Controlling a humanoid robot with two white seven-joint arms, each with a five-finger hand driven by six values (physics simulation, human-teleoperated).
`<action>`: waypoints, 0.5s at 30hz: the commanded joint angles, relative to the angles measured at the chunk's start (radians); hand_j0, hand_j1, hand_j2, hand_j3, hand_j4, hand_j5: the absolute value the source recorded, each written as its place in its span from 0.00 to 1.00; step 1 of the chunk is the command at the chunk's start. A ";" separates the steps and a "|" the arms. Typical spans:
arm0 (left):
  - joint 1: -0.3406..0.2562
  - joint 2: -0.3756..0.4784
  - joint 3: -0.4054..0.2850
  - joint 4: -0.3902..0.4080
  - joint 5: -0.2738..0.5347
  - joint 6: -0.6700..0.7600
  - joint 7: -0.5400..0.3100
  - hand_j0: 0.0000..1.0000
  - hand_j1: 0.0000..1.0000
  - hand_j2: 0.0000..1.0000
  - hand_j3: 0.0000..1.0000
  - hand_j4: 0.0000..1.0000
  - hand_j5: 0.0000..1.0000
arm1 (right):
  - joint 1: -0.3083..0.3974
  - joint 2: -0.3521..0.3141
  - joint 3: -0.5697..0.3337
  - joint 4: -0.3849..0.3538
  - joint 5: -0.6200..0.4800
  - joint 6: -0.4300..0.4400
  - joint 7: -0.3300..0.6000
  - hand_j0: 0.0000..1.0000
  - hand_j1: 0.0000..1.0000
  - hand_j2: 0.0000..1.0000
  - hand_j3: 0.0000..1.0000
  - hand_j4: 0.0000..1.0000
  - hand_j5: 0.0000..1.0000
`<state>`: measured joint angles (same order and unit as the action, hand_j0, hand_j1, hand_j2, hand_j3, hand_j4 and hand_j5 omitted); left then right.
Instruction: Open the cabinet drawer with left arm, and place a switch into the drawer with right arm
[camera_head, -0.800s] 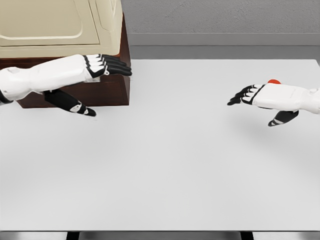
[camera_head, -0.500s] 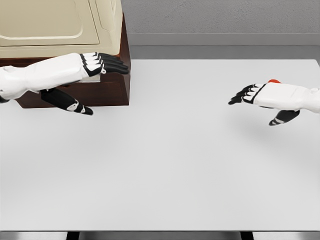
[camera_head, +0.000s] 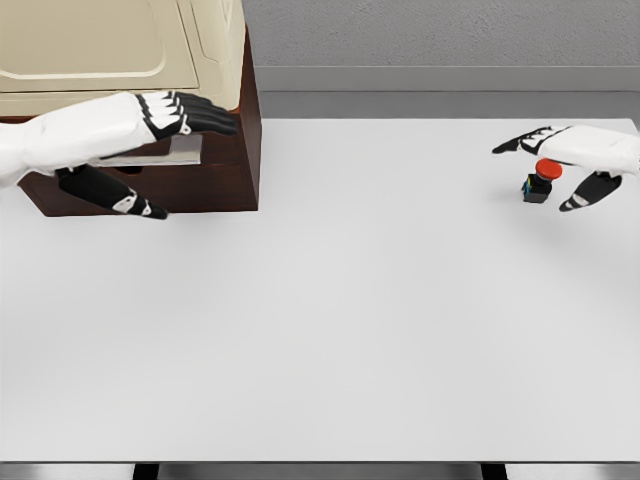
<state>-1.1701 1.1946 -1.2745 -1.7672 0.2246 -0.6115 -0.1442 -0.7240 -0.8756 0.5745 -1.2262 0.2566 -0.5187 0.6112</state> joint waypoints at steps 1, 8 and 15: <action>-0.005 0.025 0.004 0.000 0.027 0.001 -0.097 1.00 1.00 1.00 1.00 1.00 1.00 | -0.002 0.038 -0.001 0.059 0.013 0.009 0.000 1.00 1.00 1.00 1.00 1.00 1.00; -0.005 0.034 0.023 0.000 0.029 0.001 -0.123 1.00 1.00 1.00 1.00 1.00 1.00 | -0.026 0.072 0.002 0.142 0.056 0.008 0.000 1.00 1.00 1.00 1.00 1.00 1.00; 0.000 0.065 0.026 0.000 0.090 0.001 -0.115 1.00 1.00 1.00 1.00 1.00 1.00 | -0.078 0.109 0.008 0.290 0.125 0.002 0.000 1.00 1.00 1.00 1.00 1.00 1.00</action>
<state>-1.1688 1.2589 -1.2524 -1.7666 0.2999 -0.6124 -0.2618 -0.8069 -0.7803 0.5821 -0.9797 0.3669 -0.5176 0.6112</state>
